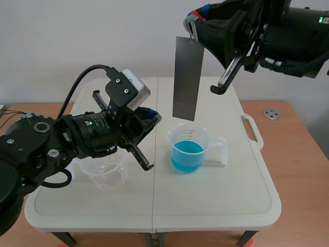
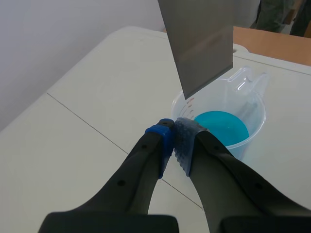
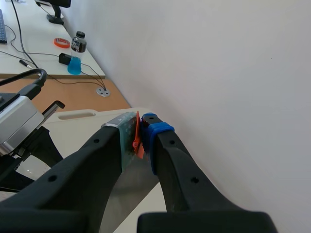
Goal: Hold the metal plate by the orange handle, dip it into the blue solution, take it out and point at it, then put the plate back in the beaker on the left.
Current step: 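Raise the plate and point at it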
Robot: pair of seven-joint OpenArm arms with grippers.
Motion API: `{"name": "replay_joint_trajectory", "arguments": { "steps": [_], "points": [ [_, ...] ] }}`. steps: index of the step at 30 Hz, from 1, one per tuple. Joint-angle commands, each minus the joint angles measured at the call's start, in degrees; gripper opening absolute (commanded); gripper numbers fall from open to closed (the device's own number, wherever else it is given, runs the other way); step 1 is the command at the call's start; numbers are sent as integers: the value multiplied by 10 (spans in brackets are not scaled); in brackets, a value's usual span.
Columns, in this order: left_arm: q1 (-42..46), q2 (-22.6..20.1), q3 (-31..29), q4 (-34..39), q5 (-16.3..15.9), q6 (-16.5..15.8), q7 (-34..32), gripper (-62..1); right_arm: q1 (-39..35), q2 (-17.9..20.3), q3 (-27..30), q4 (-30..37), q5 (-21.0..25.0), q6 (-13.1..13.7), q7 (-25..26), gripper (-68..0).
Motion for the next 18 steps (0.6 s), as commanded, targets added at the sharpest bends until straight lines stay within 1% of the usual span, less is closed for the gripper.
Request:
{"name": "replay_joint_trajectory", "arguments": {
  "steps": [1,10,14,18],
  "points": [
    [-4,1,0,12,-4,5,-8,-591,15,5,5,12,9,3,6,-664],
    [-1,-2,-1,12,-4,5,-12,-591,15,5,5,12,9,3,4,-664],
    [7,-14,-3,13,-4,19,-19,-591,15,5,5,12,9,3,4,-664],
    [20,-33,-16,32,-13,20,-21,-591,15,5,5,12,9,3,4,-664]
  ]
}}
